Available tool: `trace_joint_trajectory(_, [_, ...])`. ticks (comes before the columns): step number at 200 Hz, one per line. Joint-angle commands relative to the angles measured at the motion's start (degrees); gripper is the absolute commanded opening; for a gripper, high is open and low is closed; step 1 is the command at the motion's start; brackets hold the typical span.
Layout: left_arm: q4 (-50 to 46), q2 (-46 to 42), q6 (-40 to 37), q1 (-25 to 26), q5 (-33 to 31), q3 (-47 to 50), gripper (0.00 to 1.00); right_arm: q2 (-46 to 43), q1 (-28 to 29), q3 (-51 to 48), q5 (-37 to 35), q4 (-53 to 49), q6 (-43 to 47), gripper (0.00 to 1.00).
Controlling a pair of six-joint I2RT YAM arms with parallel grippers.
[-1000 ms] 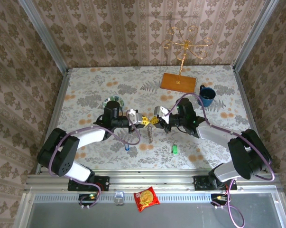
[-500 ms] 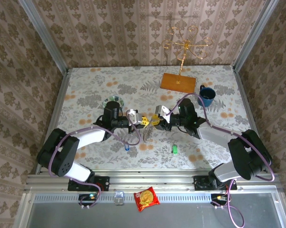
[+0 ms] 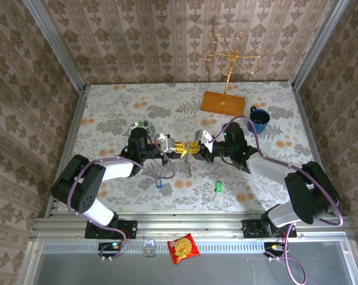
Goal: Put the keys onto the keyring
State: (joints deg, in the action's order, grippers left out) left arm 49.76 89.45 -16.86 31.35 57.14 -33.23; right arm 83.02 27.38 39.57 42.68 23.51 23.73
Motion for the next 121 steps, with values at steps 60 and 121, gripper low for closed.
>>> trace_joint_trajectory(60, [8.1, 1.1, 4.5, -0.8, 0.7, 2.5, 0.12, 0.9, 0.5, 0.8, 3.5, 2.3, -1.0, 0.0])
trace_joint_trajectory(121, [-13.6, -5.1, -7.7, -0.2, -3.5, 1.4, 0.14, 0.4, 0.7, 2.7, 2.9, -5.5, 3.0, 0.0])
